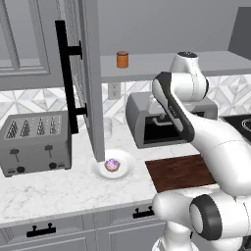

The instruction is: From the different types of pastries on the counter, select a croissant and place it on the cutting board. Then retrieve a jar of jam from the cabinet and place it alongside the croissant on the cutting board.

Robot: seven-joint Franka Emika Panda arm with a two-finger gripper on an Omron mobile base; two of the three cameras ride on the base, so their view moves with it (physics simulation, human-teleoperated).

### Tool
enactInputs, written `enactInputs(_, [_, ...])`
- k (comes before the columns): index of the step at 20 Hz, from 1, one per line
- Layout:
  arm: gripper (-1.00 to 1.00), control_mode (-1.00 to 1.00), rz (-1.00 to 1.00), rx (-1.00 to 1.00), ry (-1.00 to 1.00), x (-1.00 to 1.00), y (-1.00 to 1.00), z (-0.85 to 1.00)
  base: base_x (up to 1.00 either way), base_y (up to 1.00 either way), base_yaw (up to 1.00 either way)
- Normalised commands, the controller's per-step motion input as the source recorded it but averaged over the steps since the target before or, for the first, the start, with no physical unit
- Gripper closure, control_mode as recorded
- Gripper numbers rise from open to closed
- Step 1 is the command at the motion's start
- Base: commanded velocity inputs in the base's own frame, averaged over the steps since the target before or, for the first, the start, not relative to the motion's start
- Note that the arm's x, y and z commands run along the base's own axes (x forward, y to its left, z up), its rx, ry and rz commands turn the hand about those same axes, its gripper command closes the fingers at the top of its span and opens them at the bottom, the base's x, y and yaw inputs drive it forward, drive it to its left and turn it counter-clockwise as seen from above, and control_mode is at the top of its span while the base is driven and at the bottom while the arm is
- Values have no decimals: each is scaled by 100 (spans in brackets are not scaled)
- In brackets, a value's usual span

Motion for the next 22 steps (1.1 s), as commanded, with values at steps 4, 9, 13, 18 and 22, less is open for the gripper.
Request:
enactInputs(4, [-100, -100, 0, 0, 13, 0, -34, -16, 0, 0, 0])
enactInputs(9, [-100, -100, 1, -2, 38, 2, -83, -30, 0, 0, 0])
enactInputs(13, [-100, -100, 8, -4, 30, 0, -100, -28, 0, 0, 0])
enactInputs(18, [-100, -100, 6, 5, 2, 0, -100, -5, 0, 0, 0])
enactInputs(22, [-100, -100, 0, 11, -13, 0, -100, -18, 0, 0, 0])
